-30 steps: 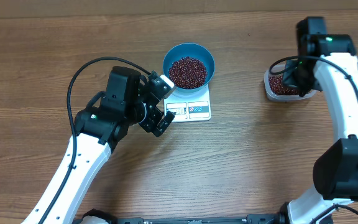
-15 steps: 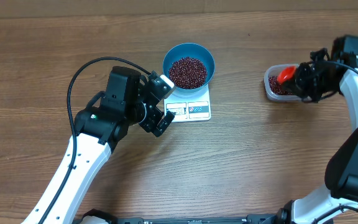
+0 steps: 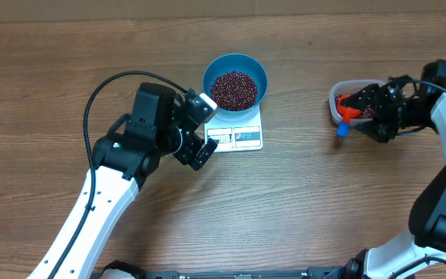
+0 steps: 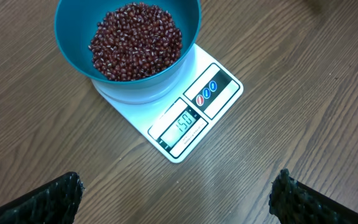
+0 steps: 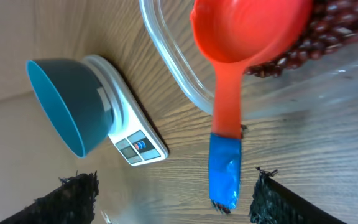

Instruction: Scoop item into bowl and weigh 150g on scale

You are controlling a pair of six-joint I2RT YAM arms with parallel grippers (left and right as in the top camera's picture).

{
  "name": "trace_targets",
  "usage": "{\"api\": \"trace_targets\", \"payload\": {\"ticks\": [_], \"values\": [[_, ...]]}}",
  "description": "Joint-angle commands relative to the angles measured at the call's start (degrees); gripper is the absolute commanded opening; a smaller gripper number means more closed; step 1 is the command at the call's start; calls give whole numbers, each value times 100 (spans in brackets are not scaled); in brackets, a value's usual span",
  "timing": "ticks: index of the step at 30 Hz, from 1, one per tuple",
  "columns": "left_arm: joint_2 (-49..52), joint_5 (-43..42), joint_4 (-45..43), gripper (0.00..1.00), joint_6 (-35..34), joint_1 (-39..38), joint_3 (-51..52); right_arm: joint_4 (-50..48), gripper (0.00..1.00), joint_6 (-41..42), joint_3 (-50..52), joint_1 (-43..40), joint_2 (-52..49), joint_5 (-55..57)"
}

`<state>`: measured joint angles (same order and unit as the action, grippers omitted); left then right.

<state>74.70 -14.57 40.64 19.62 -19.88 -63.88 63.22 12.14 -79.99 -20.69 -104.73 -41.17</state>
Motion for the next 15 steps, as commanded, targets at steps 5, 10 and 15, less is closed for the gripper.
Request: {"api": "trace_targets", "payload": {"ticks": [5,10,15], "values": [[24,-7,-17,100,-55,-39,13,955,95,-367,-1003,-356,811,509],[24,-7,-17,100,-55,-39,13,1574,96,-656,-1464,-297,1687,855],[24,-7,-17,99,-55,-39,13,2114,96,-667,-1788,-155,2708,949]]}}
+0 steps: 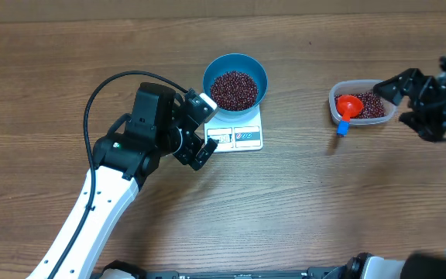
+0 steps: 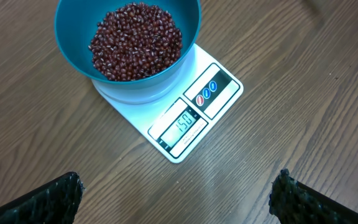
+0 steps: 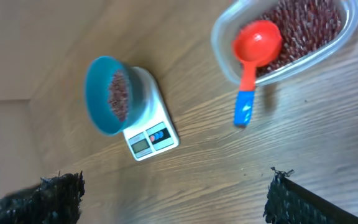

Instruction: Scoop item into bowl and weigh 150g on scale

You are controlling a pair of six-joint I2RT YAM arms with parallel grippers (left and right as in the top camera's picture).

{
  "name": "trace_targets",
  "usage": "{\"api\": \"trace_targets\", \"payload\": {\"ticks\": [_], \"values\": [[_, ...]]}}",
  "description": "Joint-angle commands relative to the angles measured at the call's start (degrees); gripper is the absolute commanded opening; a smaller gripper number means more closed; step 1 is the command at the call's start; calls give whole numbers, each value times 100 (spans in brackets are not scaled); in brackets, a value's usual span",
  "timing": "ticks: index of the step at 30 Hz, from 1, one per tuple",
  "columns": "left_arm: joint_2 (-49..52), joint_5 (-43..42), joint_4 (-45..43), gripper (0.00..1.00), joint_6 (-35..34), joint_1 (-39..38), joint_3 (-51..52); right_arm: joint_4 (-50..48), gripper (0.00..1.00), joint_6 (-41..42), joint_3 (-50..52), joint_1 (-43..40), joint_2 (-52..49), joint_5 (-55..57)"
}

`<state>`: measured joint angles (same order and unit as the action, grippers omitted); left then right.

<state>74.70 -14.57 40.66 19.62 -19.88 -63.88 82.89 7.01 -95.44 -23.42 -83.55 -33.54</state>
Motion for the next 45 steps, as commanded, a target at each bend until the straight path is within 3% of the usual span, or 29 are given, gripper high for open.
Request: {"api": "trace_targets", "payload": {"ticks": [1,2,12,26,32,36,45], "values": [[24,-7,-20,99,-55,-39,13,225,96,-151,-264,160,846,273],[24,-7,-20,100,-55,-39,13,284,100,-151,-264,179,1064,317],[24,-7,-20,100,-55,-39,13,577,100,-131,-262,192,2693,494],[24,-7,-20,99,-55,-39,13,688,100,-501,83,199,3082,850],[24,-7,-20,100,-55,-39,13,-789,100,-538,1429,828,3742,1320],[24,-7,-20,99,-55,-39,13,-2507,100,-538,2909,1517,4513,1770],[24,-7,-20,100,-55,-39,13,-5823,100,-538,5923,2216,5934,2260]]}}
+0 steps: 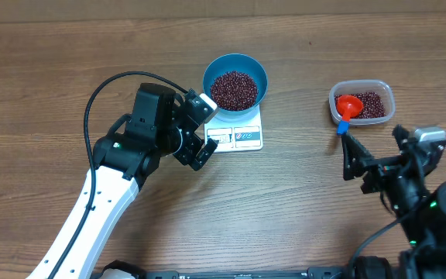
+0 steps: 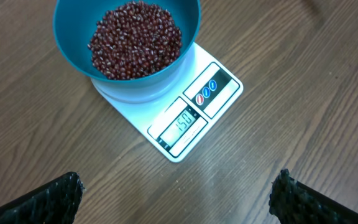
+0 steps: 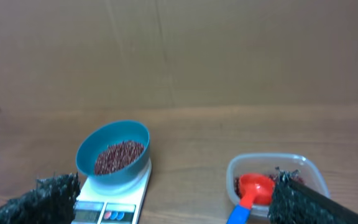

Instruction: Scoop item into bowl and weigh 150g on scale

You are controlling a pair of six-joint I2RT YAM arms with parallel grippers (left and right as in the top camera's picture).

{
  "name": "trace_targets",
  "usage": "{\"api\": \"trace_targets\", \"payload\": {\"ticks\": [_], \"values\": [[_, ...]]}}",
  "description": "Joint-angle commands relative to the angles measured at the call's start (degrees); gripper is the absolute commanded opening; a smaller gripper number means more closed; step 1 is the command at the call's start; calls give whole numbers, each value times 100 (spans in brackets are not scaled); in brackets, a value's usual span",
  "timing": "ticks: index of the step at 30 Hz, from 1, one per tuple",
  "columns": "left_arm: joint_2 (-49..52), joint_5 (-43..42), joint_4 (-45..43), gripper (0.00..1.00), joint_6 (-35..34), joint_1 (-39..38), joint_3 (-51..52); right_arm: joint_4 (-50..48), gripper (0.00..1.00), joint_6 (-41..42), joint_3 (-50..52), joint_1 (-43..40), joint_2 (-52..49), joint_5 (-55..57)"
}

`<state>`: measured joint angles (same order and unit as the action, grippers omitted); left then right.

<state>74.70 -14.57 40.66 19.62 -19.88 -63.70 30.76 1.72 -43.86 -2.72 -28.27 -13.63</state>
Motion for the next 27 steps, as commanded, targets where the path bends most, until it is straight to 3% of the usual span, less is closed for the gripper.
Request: {"api": "trace_targets", "payload": {"ticks": [1,9,27], "values": [[24,-7,-20,100,-55,-39,-4,-968,100,-9,1078,192,562,271],[24,-7,-20,100,-55,-39,-4,-2754,100,-9,3042,610,1537,531],[24,-7,-20,100,-55,-39,-4,-3014,100,-7,4343,761,2717,667]]}}
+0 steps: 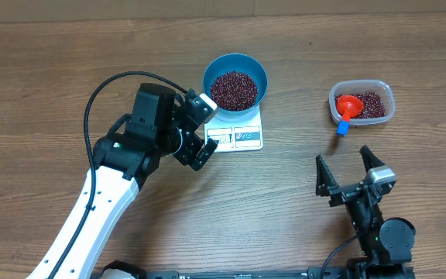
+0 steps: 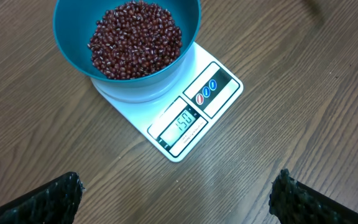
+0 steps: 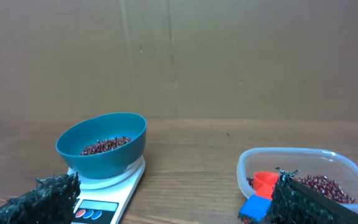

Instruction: Scoop item into bowl and weigh 150g on scale

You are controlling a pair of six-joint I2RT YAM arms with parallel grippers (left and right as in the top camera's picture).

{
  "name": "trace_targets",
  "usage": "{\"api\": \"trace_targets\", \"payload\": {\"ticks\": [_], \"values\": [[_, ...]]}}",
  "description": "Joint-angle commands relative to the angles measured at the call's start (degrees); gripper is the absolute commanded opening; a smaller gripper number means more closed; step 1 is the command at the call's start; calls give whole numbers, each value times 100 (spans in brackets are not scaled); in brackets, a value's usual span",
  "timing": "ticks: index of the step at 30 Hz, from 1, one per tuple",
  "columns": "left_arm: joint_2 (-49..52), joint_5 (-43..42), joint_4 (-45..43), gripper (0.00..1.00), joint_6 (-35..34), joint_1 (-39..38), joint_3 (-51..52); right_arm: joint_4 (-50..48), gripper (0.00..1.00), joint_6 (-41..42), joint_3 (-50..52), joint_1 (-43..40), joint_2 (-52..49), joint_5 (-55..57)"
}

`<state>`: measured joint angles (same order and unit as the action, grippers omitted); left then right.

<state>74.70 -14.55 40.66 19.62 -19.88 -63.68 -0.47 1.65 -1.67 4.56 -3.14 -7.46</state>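
Note:
A blue bowl (image 1: 235,80) heaped with red beans stands on the white scale (image 1: 237,136); the scale's display (image 2: 182,122) reads 150. The clear tub (image 1: 362,103) of beans sits at the right with the red scoop (image 1: 348,107) resting in it, its blue handle over the rim. My left gripper (image 1: 200,133) hovers open just left of the scale, nothing between its fingers. My right gripper (image 1: 350,172) is open and empty near the table's front, well below the tub. The right wrist view shows the bowl (image 3: 101,144), the tub (image 3: 303,174) and the scoop (image 3: 261,189).
Bare wooden table (image 1: 68,70) surrounds the scale and the tub. The left arm's black cable (image 1: 99,93) loops over the table at the left. A brown wall (image 3: 179,56) stands behind the table.
My right gripper has drawn back further toward the table's front edge and lower, still open. The left gripper, bowl, scale and scoop have not moved.
My right gripper stood open at the tub with the scoop lying in it. Then it was off to the right of the tub, then below it near the front. The display read 150 throughout and the left arm kept still.

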Motion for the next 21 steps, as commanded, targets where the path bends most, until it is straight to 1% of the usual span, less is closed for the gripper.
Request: {"api": "trace_targets", "payload": {"ticks": [1,5,21], "values": [[24,-9,-20,100,-55,-39,-7,173,100,-4,122,37,245,44],[24,-9,-20,100,-55,-39,-7,485,100,7,122,44,302,35],[24,-9,-20,99,-55,-39,-7,463,100,0,122,90,297,37]]}}
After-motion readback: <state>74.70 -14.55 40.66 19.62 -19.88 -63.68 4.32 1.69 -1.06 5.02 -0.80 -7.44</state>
